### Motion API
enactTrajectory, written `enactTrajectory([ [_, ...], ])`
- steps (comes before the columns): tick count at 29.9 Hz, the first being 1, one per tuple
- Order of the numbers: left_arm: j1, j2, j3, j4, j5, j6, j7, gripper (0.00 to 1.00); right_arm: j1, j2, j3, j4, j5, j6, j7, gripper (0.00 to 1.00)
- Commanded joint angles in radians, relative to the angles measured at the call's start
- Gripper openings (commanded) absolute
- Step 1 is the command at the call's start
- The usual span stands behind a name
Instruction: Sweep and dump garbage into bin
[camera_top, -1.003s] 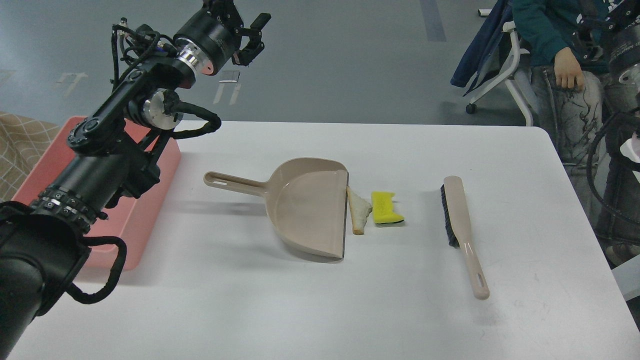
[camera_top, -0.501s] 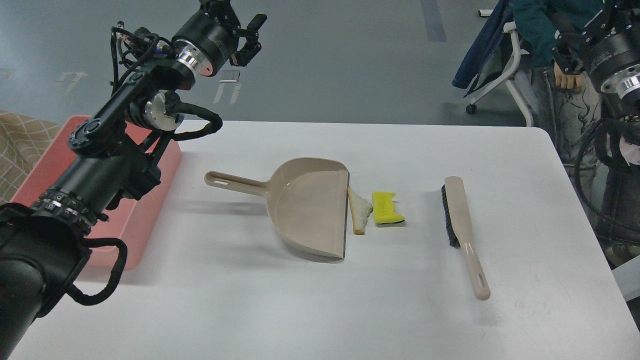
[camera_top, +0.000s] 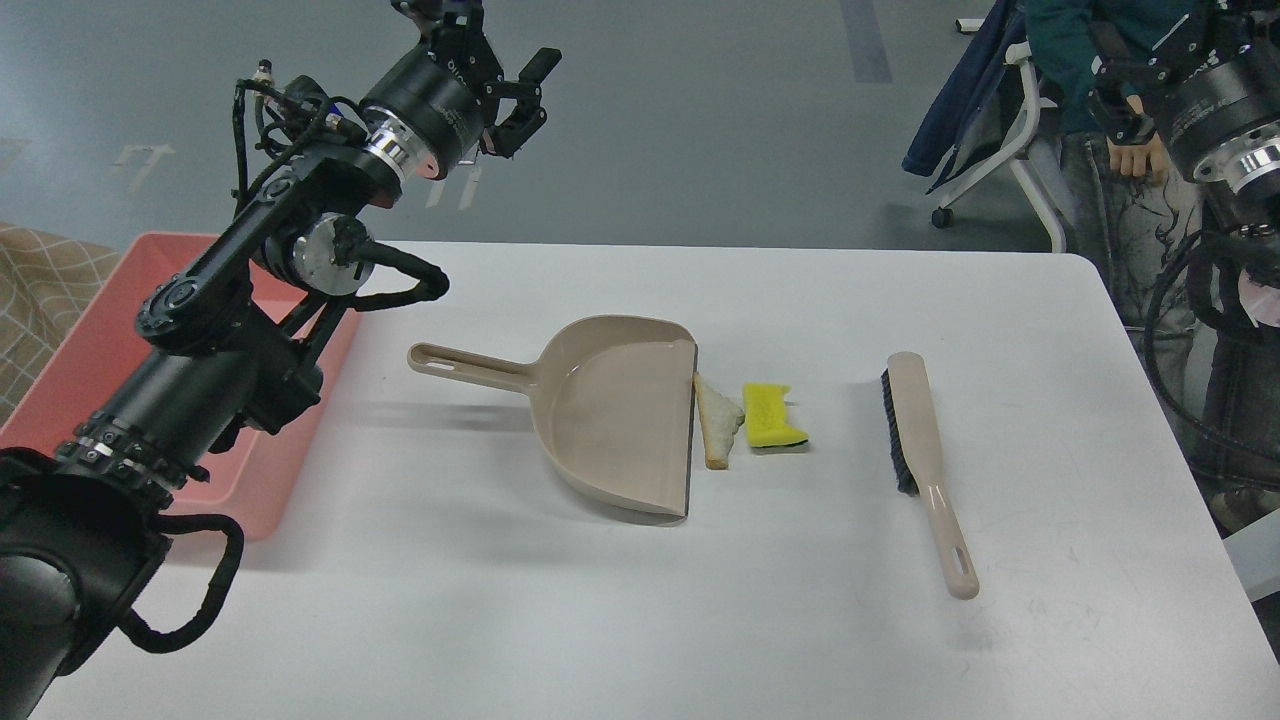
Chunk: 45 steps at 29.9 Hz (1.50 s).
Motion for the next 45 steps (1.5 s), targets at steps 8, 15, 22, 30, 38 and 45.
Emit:
enactTrajectory([
  [8,0.165,0.234,0.063,-0.354,0.13,0.057,0.011,0.98,-0.011,-0.012,0.0,0.002,0.0,-0.004,0.0,1.0],
  [15,0.264,0.411,0.07,-0.554,0.302,0.074,0.014,0.98,-0.018,-0.026,0.0,0.005,0.0,-0.001,0.002,1.0],
  [22,0.427,0.513,0.07,-0.69,0.532,0.105,0.017,0.98,-0.034,-0.029,-0.009,0.011,-0.003,-0.011,0.008,1.0],
  [30,0.615,0.538,0.055,-0.764,0.755,0.111,0.019,0.98,-0.037,-0.027,-0.009,0.025,-0.003,-0.012,0.012,1.0],
  [38,0.701,0.491,0.069,-0.749,0.923,0.138,0.057,0.98,-0.048,-0.029,-0.009,0.034,-0.005,-0.012,0.012,1.0],
  [45,0.745,0.445,0.055,-0.717,0.939,0.14,0.088,0.98,-0.06,-0.029,-0.011,0.034,-0.005,-0.014,0.012,1.0],
])
